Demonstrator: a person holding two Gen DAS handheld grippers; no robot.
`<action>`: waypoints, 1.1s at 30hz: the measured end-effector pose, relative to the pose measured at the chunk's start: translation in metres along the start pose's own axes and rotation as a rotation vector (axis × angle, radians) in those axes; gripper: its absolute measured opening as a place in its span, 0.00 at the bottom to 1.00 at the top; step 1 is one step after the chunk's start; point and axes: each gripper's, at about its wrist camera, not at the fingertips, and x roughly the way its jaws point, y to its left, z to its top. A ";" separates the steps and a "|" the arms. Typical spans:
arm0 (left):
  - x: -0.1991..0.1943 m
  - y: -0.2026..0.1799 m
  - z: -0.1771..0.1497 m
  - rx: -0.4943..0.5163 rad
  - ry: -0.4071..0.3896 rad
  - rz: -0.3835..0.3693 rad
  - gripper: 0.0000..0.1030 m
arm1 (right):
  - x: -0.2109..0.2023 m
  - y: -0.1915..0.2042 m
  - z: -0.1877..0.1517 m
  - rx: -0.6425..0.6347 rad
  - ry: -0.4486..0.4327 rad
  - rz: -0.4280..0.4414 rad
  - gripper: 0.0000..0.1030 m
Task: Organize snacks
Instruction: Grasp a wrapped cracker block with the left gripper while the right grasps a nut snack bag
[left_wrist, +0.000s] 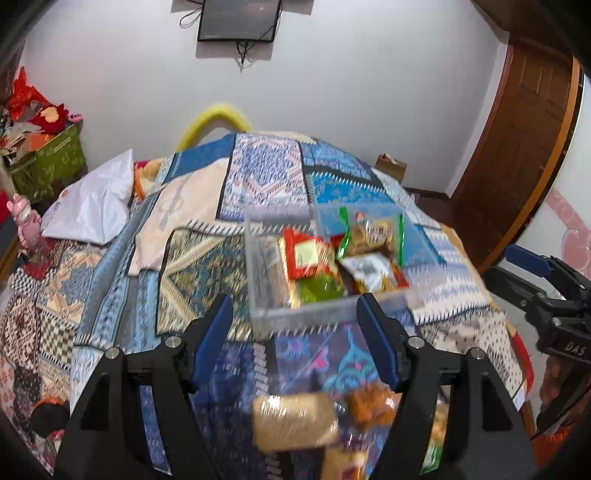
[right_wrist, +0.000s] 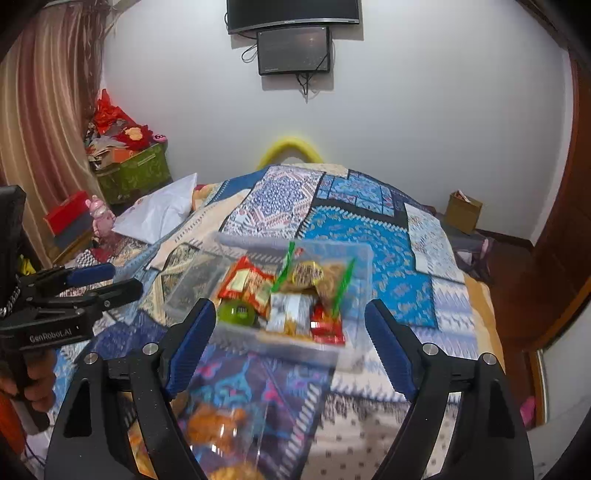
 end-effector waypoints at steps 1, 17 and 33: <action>0.000 0.002 -0.005 -0.003 0.012 0.000 0.67 | -0.003 0.000 -0.006 0.003 0.005 0.002 0.79; 0.017 0.016 -0.087 -0.018 0.201 0.031 0.67 | 0.017 0.011 -0.113 0.043 0.249 0.066 0.79; 0.053 -0.005 -0.090 0.003 0.249 0.007 0.74 | 0.030 -0.004 -0.137 0.081 0.301 0.082 0.52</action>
